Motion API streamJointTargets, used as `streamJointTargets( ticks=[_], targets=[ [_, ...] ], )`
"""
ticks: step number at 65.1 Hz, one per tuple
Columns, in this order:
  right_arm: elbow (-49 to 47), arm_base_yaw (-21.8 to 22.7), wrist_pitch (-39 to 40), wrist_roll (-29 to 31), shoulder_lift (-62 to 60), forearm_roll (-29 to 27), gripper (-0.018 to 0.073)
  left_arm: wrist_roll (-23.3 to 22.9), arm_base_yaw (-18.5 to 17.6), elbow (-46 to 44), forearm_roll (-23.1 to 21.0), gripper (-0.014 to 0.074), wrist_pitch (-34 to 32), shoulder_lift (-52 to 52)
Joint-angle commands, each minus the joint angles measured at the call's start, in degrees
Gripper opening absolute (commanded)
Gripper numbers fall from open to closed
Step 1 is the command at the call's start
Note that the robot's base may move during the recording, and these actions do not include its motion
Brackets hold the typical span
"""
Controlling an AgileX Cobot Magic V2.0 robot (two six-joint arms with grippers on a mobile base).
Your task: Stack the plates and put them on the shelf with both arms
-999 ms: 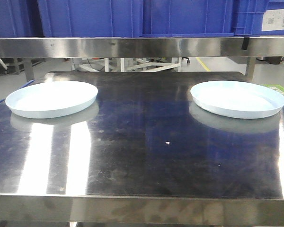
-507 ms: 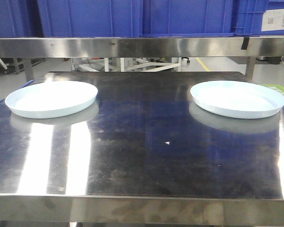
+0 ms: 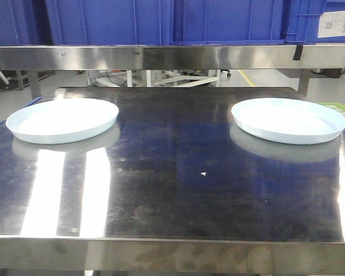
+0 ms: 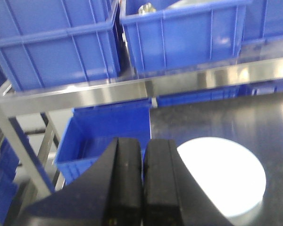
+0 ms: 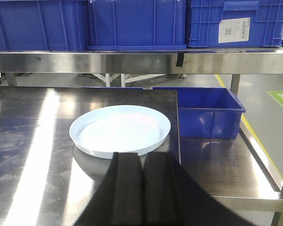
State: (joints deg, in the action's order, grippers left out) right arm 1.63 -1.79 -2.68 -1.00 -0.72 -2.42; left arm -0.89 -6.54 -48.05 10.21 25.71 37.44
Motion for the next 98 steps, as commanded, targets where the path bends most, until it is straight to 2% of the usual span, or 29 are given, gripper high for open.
streamJointTargets(
  ticks=[1, 9, 17, 32, 35, 42, 46, 52, 72, 91, 98],
  targets=[
    [0.1, 0.2, 4.6, 0.4, -1.0, 0.5, 0.0058, -0.2, -0.5, -2.1, -0.6, 0.0098, -7.3, 0.3],
    [0.1, 0.2, 4.6, 0.4, -1.0, 0.5, 0.0058, -0.2, -0.5, -2.1, -3.2, 0.0098, -7.9, 0.3],
    [0.1, 0.3, 5.7, 0.4, -1.0, 0.5, 0.0058, -0.2, -0.5, -2.1, -3.4, 0.0098, -7.4, 0.3],
    [-1.5, 0.3, 15.3, 0.2, -1.0, 0.5, 0.0058, -0.2, -0.5, -2.1, -4.0, 0.0098, -6.9, 0.3],
    [-3.5, 0.3, 13.9, 0.2, -0.9, 0.5, 0.0058, -0.2, -0.5, -2.1, -4.0, 0.0099, -5.9, 0.3],
    [-11.4, 0.3, 3.0, 0.2, 2.6, 0.5, 0.0058, -0.2, -0.5, -2.1, -4.0, 0.0099, -3.9, 1.0],
    [-16.4, 0.3, -2.6, 0.4, 7.4, 0.6, 0.0058, -0.2, -0.5, -2.1, -4.0, 0.0099, -3.5, 1.8],
    [-21.8, 0.3, -5.8, 0.4, 16.3, 0.9, 0.0058, -0.2, -0.5, -2.1, -4.0, 0.0099, -3.5, 2.4],
    [-35.7, 0.3, -9.5, 0.4, 42.3, 0.9, 0.0058, -0.2, -0.5, -2.1, -4.0, 0.0099, -3.0, 3.1],
    [-37.8, 0.3, -7.6, 0.4, 46.2, 0.4, 0.0058, -0.2, -0.5, -2.1, -4.0, 0.0098, -3.0, 3.1],
    [-37.7, 0.3, -4.1, 0.4, 46.3, 0.3, 0.0058, -0.2, -0.5, -2.1, -4.9, 0.0098, -2.9, 3.1]
  ],
)
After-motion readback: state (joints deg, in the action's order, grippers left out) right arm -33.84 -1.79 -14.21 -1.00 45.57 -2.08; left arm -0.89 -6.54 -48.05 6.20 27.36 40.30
